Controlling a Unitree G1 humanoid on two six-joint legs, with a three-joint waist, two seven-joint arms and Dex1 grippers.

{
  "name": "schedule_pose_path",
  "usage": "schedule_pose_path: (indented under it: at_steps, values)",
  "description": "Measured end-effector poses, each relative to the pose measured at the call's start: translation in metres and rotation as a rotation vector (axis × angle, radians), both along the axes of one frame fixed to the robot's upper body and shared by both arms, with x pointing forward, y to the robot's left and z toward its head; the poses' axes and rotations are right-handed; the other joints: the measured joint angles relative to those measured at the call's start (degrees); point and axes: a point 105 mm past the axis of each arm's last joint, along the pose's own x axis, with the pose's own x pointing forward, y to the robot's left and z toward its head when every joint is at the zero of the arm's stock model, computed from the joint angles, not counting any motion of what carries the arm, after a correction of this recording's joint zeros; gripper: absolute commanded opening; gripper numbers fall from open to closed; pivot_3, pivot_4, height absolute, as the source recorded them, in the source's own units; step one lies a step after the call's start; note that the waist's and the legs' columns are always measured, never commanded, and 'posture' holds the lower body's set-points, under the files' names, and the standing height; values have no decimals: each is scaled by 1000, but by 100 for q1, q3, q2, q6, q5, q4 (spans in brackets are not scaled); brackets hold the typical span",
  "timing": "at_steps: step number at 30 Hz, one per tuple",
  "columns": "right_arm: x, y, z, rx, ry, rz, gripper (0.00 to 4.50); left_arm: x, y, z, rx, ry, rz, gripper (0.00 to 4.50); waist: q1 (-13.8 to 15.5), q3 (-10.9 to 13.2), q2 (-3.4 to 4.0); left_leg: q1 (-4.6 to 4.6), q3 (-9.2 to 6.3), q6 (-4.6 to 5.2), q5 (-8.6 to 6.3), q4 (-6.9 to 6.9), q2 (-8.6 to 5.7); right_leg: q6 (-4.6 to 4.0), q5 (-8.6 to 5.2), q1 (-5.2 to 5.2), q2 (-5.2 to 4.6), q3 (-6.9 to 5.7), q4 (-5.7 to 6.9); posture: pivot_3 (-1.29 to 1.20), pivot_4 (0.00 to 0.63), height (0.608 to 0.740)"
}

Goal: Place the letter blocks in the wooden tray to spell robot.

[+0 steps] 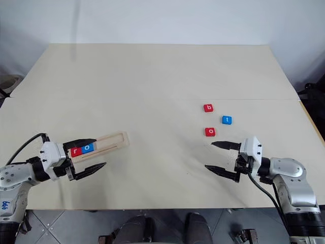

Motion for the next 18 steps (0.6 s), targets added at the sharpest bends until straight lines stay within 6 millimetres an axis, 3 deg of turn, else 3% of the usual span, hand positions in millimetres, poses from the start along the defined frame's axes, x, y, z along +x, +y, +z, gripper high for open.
schedule_pose_path:
  at_steps: [10, 18]
  values:
    - [0, 5, 1, 25, -22, 10, 4447, -3, 10, -2, -82, 38, 55, 4500, -5, 0, 0, 0, 0, 0, 0, 0, 1, 0, 0, 0, 0, 0, 1, 0, 150, 740]
    - [-3, 65, 37, 126, -115, 204, 4447, -40, 59, -26, -202, 76, 355, 4500, -118, -1, -2, 2, -9, -5, -3, -1, 9, -3, -2, 0, 0, -3, 2, 0, 150, 740]
